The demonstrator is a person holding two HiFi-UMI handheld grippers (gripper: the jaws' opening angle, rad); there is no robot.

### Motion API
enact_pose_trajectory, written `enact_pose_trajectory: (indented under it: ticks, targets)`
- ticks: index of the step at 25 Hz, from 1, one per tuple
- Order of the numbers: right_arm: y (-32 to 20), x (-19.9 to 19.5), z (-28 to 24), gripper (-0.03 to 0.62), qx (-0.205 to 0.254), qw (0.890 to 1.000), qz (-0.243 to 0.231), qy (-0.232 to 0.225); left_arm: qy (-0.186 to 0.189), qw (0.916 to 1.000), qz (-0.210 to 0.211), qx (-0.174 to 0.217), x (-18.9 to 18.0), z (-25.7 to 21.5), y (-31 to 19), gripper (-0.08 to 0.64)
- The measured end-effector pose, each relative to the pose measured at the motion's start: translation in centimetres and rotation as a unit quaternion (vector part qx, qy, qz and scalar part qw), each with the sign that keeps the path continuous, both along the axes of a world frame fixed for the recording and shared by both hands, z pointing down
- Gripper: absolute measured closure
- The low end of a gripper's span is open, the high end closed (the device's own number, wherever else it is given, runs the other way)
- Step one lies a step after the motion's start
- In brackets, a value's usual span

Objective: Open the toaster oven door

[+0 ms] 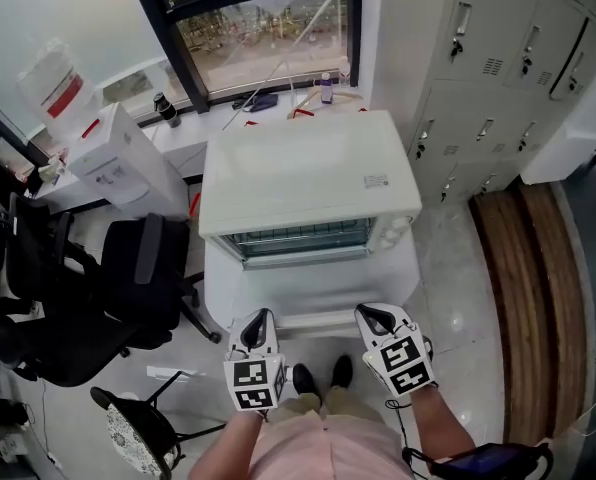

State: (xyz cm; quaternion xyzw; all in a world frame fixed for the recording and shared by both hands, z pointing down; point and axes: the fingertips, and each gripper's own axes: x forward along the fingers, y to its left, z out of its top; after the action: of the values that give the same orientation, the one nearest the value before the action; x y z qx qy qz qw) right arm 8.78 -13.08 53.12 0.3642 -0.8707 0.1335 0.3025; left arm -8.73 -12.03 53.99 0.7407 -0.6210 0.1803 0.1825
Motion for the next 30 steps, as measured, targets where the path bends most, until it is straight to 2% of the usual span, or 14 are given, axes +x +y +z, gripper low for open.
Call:
enact_pose_trajectory:
  ticks: [7, 30]
  targets:
    - [0.4, -0.1, 0.7, 0.591, -0.001, 1.0, 0.015, 0.005, 0.002, 0.9999, 0.012, 0.005, -0.1, 0.4, 0.5, 0.546]
    - [3.0, 0.1, 4.7, 0.591, -0.036, 0.999, 0.021, 0.018, 0.004, 0.999, 0.027, -0.035, 0.0, 4.8, 3.0, 0.546]
